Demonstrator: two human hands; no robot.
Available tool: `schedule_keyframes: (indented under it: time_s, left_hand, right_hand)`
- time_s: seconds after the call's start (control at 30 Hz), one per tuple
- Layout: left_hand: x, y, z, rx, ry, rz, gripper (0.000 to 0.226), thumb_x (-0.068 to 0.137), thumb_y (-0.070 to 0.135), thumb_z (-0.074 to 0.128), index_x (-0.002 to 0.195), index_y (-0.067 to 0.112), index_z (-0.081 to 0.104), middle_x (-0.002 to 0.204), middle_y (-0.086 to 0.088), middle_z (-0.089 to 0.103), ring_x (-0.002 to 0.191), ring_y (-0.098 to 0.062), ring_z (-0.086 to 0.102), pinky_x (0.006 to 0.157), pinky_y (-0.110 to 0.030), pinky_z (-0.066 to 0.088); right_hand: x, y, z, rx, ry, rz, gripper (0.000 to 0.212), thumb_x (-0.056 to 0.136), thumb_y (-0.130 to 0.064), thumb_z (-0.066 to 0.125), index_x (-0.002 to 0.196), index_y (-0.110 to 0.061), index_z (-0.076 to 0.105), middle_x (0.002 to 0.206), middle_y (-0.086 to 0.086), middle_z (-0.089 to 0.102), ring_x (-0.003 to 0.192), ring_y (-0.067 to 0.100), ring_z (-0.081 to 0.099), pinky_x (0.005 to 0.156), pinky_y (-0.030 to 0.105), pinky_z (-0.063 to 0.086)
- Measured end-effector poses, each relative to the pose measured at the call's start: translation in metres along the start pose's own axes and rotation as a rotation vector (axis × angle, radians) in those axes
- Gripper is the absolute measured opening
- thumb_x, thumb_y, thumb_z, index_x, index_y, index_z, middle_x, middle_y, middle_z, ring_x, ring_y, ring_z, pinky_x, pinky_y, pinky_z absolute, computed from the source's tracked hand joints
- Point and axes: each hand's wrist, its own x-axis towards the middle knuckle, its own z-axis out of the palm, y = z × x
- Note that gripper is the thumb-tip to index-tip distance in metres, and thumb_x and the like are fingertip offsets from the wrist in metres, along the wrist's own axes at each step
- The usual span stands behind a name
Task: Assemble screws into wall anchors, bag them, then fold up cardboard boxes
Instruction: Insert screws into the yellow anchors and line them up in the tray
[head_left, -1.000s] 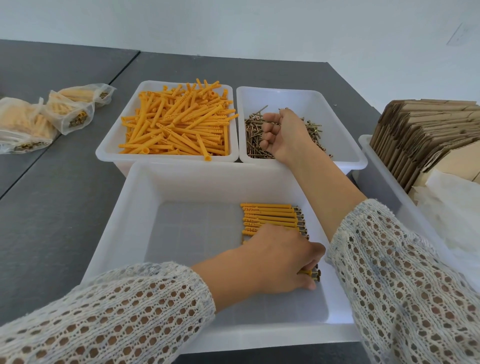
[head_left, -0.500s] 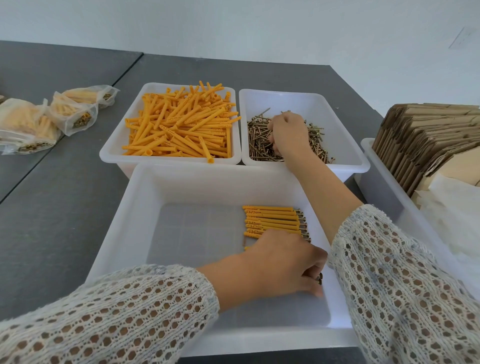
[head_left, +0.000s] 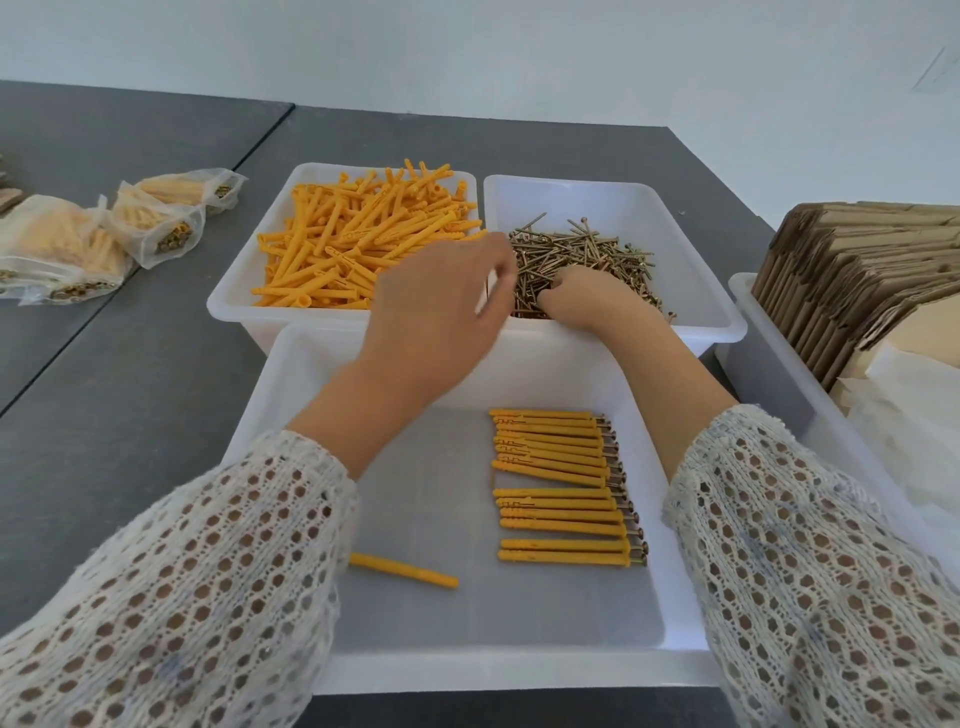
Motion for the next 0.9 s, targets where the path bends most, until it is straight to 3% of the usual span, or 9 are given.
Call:
schedule_keyframes:
  time_s: [0.1, 0.2, 0.3, 0.43, 0.53, 0.63, 0.8, 0.9]
  left_hand:
    - [0.004, -0.017, -0.007, 0.106, 0.078, -0.120, 0.015, 0.098, 0.026, 0.045, 0.096, 0.025, 0.060, 0.067, 0.014, 0.042, 0.070, -0.016, 0.051, 0.052, -0.028, 0.033]
    - [0.002, -0.031, -0.005, 0.168, 0.017, -0.251, 0.019, 0.098, 0.024, 0.041, 0.106, 0.024, 0.059, 0.082, 0.007, 0.058, 0.077, -0.024, 0.058, 0.079, -0.040, 0.039]
    - [0.001, -0.041, 0.001, 0.287, -0.109, -0.357, 0.029, 0.100, 0.018, 0.035, 0.113, 0.026, 0.060, 0.091, 0.000, 0.064, 0.080, -0.026, 0.055, 0.093, -0.046, 0.031]
    - [0.003, -0.044, 0.009, 0.177, -0.261, -0.388, 0.041, 0.097, 0.005, 0.037, 0.105, 0.034, 0.065, 0.074, 0.008, 0.061, 0.078, -0.019, 0.051, 0.096, -0.040, 0.023]
    - [0.002, -0.039, 0.014, 0.031, -0.261, -0.353, 0.042, 0.096, 0.003, 0.038, 0.099, 0.035, 0.065, 0.078, 0.010, 0.063, 0.082, -0.017, 0.055, 0.099, -0.040, 0.026]
    - [0.000, -0.035, 0.012, -0.047, -0.200, -0.279, 0.034, 0.097, 0.008, 0.042, 0.103, 0.031, 0.067, 0.066, 0.015, 0.051, 0.069, -0.015, 0.050, 0.092, -0.043, 0.042]
    - [0.000, -0.030, 0.006, -0.102, -0.045, -0.193, 0.019, 0.099, 0.021, 0.052, 0.109, 0.023, 0.068, 0.082, 0.012, 0.062, 0.077, -0.014, 0.058, 0.072, -0.037, 0.050]
    - [0.001, -0.030, 0.008, -0.035, 0.015, -0.142, 0.028, 0.104, 0.034, 0.047, 0.089, 0.015, 0.062, 0.074, 0.006, 0.059, 0.070, -0.019, 0.055, 0.058, -0.037, 0.043]
  right_hand:
    - [0.000, -0.003, -0.001, -0.027, -0.048, 0.010, 0.020, 0.095, -0.026, 0.040, 0.094, -0.012, 0.056, 0.087, 0.004, 0.056, 0.086, 0.026, 0.054, 0.086, 0.039, 0.047]
    - [-0.002, -0.004, -0.001, -0.031, -0.064, 0.005, 0.023, 0.094, -0.022, 0.040, 0.106, -0.012, 0.057, 0.101, 0.007, 0.059, 0.096, 0.028, 0.055, 0.095, 0.044, 0.047]
    - [-0.001, -0.004, -0.001, -0.024, -0.055, 0.011, 0.017, 0.090, -0.017, 0.041, 0.099, -0.012, 0.054, 0.103, 0.008, 0.060, 0.096, 0.029, 0.055, 0.095, 0.046, 0.048]
    - [0.000, -0.005, -0.001, -0.044, -0.058, 0.023, 0.015, 0.091, -0.015, 0.041, 0.104, -0.013, 0.048, 0.102, 0.005, 0.055, 0.098, 0.029, 0.054, 0.093, 0.043, 0.047]
    - [0.003, -0.004, -0.001, -0.063, -0.067, 0.048, 0.013, 0.090, -0.012, 0.040, 0.079, -0.011, 0.048, 0.080, 0.004, 0.051, 0.076, 0.024, 0.048, 0.076, 0.037, 0.041]
    - [0.005, -0.005, -0.001, -0.078, -0.063, 0.055, 0.027, 0.094, -0.013, 0.041, 0.066, -0.015, 0.039, 0.071, 0.003, 0.040, 0.061, 0.018, 0.035, 0.066, 0.036, 0.037]
    - [0.003, -0.001, -0.001, -0.029, 0.025, 0.057, 0.031, 0.092, -0.012, 0.046, 0.063, -0.017, 0.035, 0.066, 0.003, 0.036, 0.056, 0.018, 0.031, 0.050, 0.031, 0.029]
    - [0.002, 0.001, 0.001, 0.029, 0.066, 0.057, 0.029, 0.085, -0.001, 0.044, 0.060, -0.013, 0.034, 0.060, 0.003, 0.036, 0.054, 0.019, 0.032, 0.050, 0.029, 0.026]
